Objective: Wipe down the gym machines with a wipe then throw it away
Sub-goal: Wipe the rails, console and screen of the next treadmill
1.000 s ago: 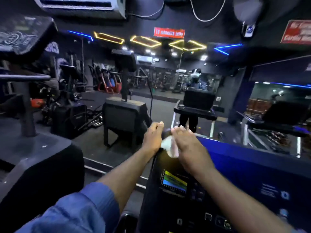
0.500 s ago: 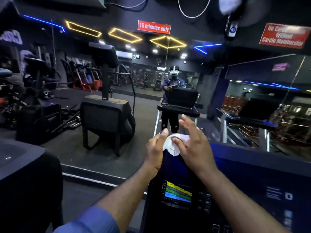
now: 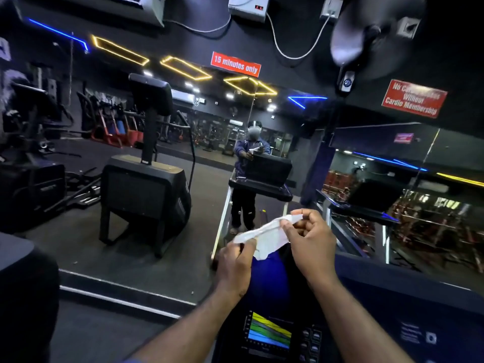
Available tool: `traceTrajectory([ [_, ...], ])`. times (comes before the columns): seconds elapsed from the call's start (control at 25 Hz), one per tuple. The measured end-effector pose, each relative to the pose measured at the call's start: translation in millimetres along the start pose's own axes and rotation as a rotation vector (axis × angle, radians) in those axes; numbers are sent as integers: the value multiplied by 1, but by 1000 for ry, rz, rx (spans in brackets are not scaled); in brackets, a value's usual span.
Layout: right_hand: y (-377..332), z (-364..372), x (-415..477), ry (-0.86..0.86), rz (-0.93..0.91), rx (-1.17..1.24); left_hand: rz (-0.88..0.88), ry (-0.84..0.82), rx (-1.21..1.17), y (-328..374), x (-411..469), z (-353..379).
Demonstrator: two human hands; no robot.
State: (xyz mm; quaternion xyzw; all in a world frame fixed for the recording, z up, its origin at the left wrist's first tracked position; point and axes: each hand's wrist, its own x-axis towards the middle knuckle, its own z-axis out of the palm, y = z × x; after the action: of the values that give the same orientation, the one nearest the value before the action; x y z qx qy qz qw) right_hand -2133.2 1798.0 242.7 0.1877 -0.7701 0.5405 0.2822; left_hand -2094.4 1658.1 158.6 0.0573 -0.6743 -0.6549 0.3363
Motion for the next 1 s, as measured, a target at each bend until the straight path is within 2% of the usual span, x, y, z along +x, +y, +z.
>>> traceTrajectory([
  [0.08,-8,3,7,-22,32,-69,38,-42,37,3,-3,-2],
  [0.16,-17,7,7,-31,-55,-211,44,-50,69,5,-3,-4],
  [0.28,-14,20,-5,-61,-416,-409,51,-39,109,5,-4,-5],
  [0.36,-5,24,-11,-173,-601,-484,68,-33,110,7,-5,-6],
  [0.48,-2,21,-18,-375,-569,-525,74,-21,80,8,-6,-7],
  [0.68,3,0,-34,-356,-596,-601,101,-44,15,6,-8,-7],
  [0.88,2,-12,-22,-519,-547,-624,52,-25,-25,11,-7,-5],
  [1.0,2,-13,-24,-495,-620,-663,51,-18,-51,8,-6,-6],
])
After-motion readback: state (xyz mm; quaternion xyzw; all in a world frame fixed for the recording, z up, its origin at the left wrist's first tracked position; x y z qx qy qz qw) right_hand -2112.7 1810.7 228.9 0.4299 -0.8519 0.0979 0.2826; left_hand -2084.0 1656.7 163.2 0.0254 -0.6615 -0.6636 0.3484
